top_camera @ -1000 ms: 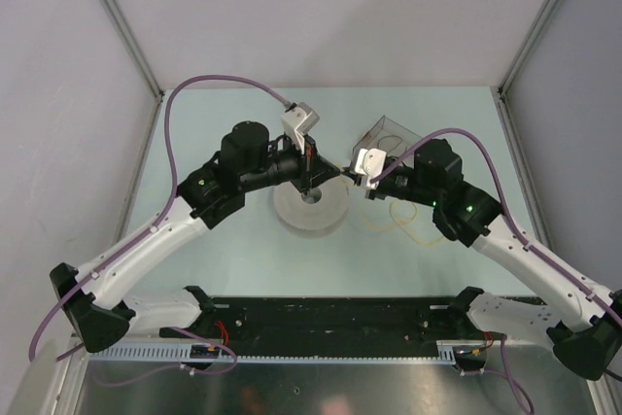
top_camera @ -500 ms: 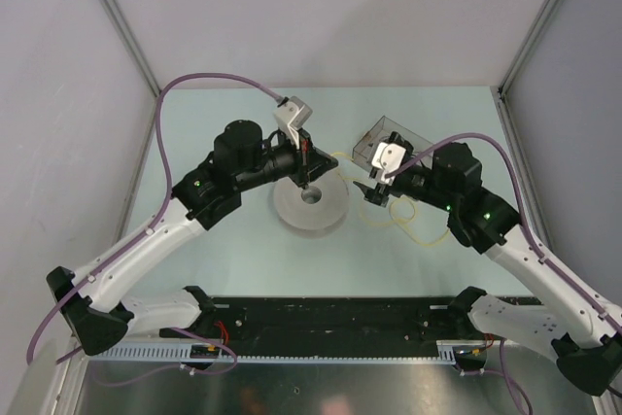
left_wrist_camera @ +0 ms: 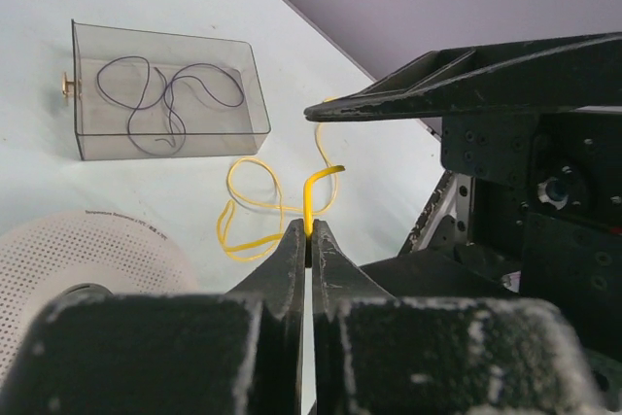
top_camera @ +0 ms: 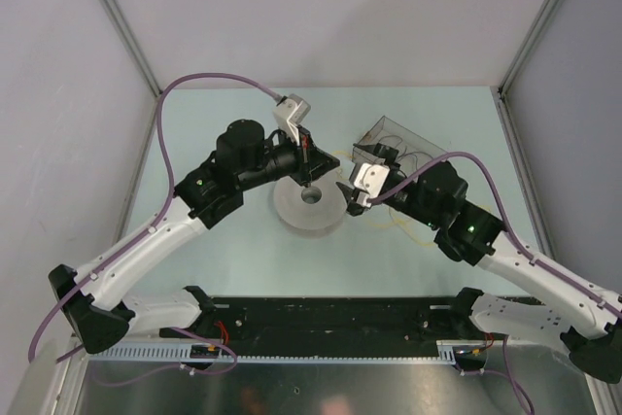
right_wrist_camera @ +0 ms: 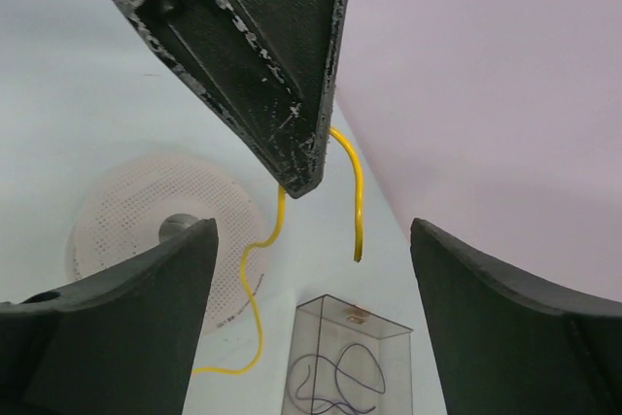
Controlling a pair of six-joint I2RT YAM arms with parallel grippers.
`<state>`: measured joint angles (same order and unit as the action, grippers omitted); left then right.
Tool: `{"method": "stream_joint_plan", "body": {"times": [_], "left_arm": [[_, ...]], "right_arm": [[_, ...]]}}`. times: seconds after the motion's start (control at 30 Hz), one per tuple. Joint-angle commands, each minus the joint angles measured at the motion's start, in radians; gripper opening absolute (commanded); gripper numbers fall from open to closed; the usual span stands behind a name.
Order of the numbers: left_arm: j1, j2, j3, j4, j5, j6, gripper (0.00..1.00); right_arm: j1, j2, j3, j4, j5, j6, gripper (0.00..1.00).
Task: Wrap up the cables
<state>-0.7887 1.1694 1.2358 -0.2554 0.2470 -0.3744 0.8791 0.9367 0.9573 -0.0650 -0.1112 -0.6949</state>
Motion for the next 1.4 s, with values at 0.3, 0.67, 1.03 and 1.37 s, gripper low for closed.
{"method": "stream_joint_plan", "body": {"times": [0.3,0.67,1.03,1.37], "left_arm": [[0.017,-0.008,0.022,0.037,0.032,-0.092,0.00],[0.048,0.005,0.026,0.040,0.060,-0.157,0.00],[0.057,-0.014,0.012,0.043,0.094,-0.156,0.00],[0.058,-0.003,0.017,0.057,0.131,-0.158,0.00]], "right_arm": [[0.058,0.019,-0.077,0.263,0.161,-0.162,0.57],[0.098,0.045,-0.105,0.295,0.233,-0.268,0.20],[0.032,0.022,-0.109,0.238,0.181,-0.197,0.00],[-0.024,0.020,-0.107,0.225,0.128,-0.134,0.10]]}}
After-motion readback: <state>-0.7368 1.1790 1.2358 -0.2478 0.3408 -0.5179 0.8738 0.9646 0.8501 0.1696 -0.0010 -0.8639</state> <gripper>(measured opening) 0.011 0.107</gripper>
